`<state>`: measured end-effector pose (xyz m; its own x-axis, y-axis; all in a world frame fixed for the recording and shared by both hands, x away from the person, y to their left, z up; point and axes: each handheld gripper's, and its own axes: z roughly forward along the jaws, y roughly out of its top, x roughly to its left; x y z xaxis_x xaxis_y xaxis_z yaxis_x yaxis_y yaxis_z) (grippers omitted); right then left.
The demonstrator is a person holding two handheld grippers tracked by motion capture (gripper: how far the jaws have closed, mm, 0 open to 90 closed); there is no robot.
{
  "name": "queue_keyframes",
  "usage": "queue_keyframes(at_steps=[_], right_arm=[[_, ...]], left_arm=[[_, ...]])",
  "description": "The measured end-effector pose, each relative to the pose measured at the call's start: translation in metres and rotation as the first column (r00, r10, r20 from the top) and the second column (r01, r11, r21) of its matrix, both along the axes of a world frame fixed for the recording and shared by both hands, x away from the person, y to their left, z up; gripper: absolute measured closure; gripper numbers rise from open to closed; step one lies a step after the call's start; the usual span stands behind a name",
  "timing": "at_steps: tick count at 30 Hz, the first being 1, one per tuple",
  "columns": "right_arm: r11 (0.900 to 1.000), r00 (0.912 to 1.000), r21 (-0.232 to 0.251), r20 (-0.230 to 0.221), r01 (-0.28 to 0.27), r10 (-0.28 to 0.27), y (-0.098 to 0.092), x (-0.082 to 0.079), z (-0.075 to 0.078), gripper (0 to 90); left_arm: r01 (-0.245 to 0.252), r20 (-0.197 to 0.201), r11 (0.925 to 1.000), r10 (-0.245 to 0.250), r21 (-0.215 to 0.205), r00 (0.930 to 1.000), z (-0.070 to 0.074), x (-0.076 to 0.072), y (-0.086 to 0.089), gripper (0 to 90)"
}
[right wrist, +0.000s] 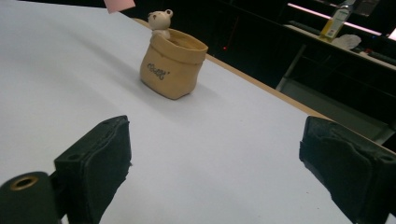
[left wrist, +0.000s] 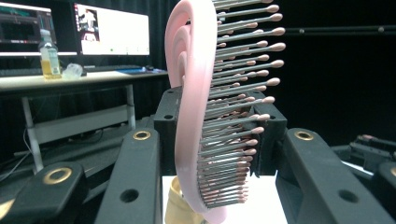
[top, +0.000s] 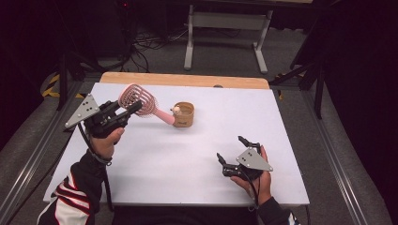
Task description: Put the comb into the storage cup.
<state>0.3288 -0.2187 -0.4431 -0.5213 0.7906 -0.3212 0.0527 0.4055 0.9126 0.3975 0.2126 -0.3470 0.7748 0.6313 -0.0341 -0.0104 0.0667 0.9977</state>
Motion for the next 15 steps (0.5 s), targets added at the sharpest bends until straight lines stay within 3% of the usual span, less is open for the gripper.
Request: queue_keyframes(at_steps=[9,15], right_arm=[[1.0,0.9999,0.004,0.002,0.015,-0.015,-0.003,0.001,0.0,9.1],[1.0,0.9999,0.001,0.005,0.013,-0.013,-0.002,0.002,0.001,9.1]], left_arm=[[-0.009,0.038,0.9999,0.009,0.007,0.9992,0.024,0.012,-0.01,63.6],[-0.005,0.038,1.0,0.005,0.008,0.9993,0.032,0.022,-0.018,63.7]])
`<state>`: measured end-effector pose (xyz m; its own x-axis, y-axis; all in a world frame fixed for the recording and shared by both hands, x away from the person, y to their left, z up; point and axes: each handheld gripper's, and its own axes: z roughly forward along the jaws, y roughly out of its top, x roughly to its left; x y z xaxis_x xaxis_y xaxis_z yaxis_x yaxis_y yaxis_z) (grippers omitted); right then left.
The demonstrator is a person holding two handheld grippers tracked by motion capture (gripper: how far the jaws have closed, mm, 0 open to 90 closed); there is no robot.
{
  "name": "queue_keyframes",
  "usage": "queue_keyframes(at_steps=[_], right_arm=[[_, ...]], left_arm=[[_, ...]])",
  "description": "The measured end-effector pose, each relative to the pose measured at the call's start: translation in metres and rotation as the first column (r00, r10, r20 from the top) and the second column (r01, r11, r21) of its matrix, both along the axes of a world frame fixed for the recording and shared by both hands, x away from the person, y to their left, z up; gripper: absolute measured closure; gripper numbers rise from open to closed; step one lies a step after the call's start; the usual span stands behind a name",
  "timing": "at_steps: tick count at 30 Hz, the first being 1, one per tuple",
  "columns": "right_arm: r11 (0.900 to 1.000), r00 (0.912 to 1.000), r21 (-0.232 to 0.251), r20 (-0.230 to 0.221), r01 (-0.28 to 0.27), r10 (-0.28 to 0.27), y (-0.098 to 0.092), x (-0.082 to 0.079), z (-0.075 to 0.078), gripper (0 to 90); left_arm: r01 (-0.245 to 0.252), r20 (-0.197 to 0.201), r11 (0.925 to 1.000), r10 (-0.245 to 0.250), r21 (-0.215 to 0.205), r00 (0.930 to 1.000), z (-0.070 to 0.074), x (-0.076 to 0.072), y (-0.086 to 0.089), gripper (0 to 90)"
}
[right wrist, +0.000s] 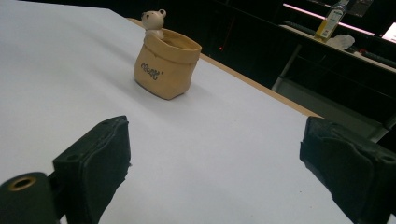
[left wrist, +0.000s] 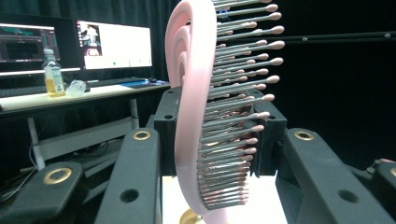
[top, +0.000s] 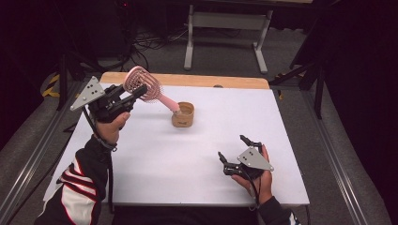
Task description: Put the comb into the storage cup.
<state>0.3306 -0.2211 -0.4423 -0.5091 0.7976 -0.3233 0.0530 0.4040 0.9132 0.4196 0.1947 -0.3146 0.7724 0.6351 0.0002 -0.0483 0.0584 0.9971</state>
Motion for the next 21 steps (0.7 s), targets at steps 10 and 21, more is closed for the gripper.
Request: queue_keyframes(at_steps=[10,21], right_arm=[[1.0,1.0,0.008,0.004,0.0,0.0,-0.002,0.0,0.001,9.2],[1.0,1.0,0.012,0.001,-0.003,0.003,-0.003,-0.001,0.002,9.2]], left_arm=[[-0.007,-0.024,0.9999,0.007,0.011,0.9997,0.0,0.018,-0.015,63.7],[-0.01,-0.061,0.9999,0.011,0.012,0.9981,-0.003,0.042,-0.035,63.8]])
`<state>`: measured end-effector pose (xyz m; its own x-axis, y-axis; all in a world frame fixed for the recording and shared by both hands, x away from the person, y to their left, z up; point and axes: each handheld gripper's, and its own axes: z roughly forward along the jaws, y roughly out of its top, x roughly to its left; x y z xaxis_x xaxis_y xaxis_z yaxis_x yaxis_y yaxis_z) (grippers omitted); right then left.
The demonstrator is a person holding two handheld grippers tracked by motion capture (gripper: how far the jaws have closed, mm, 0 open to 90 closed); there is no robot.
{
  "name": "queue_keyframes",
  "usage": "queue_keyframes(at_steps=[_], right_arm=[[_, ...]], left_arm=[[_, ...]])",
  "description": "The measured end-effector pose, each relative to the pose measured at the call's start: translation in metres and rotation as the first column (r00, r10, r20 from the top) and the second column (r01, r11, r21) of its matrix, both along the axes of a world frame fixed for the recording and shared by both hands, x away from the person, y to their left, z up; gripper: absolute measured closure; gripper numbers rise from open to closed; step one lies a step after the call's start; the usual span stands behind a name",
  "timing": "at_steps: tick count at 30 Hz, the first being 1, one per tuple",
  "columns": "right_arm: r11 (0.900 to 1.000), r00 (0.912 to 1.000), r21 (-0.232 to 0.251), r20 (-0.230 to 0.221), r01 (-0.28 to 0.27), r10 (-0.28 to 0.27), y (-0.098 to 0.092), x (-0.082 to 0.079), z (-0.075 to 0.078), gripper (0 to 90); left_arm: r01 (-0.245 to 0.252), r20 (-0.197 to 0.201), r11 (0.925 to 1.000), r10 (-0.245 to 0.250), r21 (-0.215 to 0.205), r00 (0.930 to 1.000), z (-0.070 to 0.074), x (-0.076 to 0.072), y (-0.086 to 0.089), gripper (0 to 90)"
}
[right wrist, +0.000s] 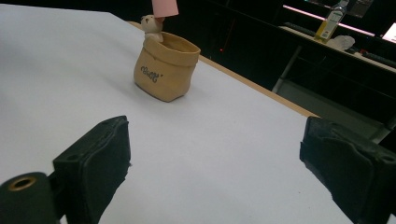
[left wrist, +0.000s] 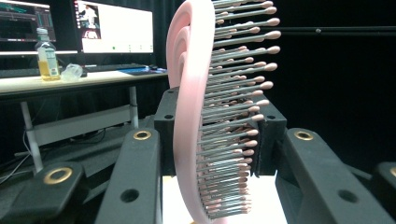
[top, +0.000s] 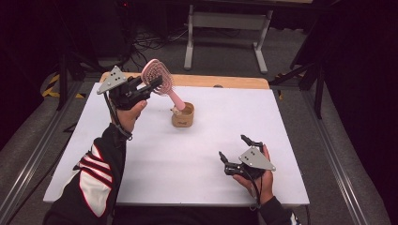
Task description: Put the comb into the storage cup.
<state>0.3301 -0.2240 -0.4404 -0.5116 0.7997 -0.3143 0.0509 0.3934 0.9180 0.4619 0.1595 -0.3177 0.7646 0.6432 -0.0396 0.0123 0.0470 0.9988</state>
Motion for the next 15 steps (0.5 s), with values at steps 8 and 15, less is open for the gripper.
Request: queue_keyframes(at_steps=[8,15], right_arm=[[1.0,1.0,0.003,0.0,-0.004,0.004,-0.001,0.0,0.001,9.3],[1.0,1.0,0.002,-0.004,-0.007,0.007,-0.001,0.0,0.0,9.5]], left_arm=[[0.013,-0.003,0.9997,-0.012,0.023,0.9999,0.004,0.007,-0.015,63.9],[0.014,-0.039,0.9973,-0.011,0.073,0.9992,-0.006,0.017,-0.032,63.9]])
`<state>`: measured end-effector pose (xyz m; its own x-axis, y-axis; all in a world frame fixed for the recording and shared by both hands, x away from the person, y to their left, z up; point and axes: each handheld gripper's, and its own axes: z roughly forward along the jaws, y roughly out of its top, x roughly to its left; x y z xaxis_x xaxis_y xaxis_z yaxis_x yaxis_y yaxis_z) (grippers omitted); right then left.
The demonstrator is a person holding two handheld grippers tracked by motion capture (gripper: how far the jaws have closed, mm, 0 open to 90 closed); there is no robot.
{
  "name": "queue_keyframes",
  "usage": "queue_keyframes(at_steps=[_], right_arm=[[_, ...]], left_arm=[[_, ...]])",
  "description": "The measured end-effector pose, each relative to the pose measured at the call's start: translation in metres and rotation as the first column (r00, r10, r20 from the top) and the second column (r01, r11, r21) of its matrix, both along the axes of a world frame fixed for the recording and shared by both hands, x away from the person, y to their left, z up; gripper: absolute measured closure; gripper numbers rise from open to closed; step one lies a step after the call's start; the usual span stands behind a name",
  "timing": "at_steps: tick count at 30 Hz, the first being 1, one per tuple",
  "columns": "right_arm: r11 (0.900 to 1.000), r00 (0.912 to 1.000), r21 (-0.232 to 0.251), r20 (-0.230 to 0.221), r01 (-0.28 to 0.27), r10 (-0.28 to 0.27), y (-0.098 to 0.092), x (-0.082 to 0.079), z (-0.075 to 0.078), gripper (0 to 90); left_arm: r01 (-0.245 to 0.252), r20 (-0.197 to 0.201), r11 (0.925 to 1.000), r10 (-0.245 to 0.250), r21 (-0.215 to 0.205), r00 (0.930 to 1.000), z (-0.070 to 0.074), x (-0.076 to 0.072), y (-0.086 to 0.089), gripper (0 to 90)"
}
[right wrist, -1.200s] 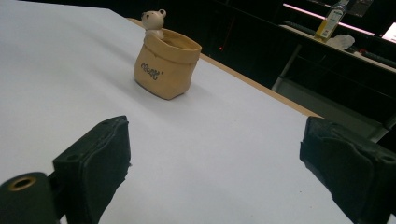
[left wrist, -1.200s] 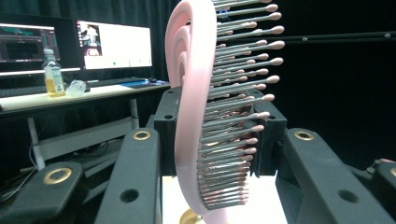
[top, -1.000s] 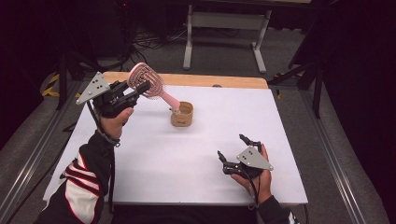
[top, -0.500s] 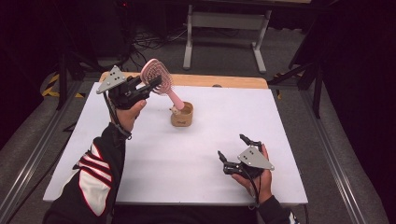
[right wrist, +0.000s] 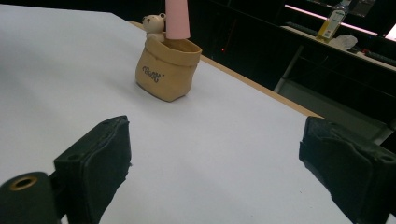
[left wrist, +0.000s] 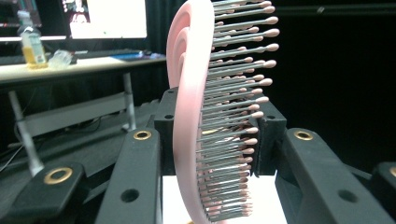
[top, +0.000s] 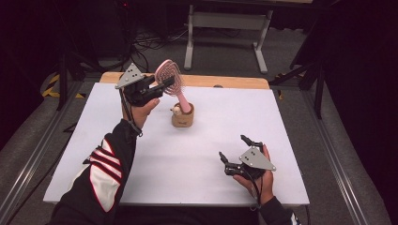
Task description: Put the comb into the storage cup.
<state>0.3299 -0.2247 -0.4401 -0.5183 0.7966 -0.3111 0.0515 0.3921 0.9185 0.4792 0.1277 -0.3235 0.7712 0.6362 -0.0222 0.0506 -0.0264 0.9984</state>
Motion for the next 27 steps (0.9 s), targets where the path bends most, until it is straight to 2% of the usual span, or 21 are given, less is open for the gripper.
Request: queue_keyframes(at_steps=[9,27], right_arm=[[1.0,0.9999,-0.003,-0.01,-0.006,0.006,0.001,0.0,-0.001,9.5],[1.0,0.9995,-0.019,-0.028,-0.017,0.017,0.003,0.001,-0.003,10.0]], left_arm=[[-0.009,-0.045,0.9995,0.01,0.031,0.9989,-0.017,0.011,-0.011,63.9],[-0.012,-0.116,0.9996,0.015,0.026,0.9931,-0.04,0.024,-0.019,63.9]])
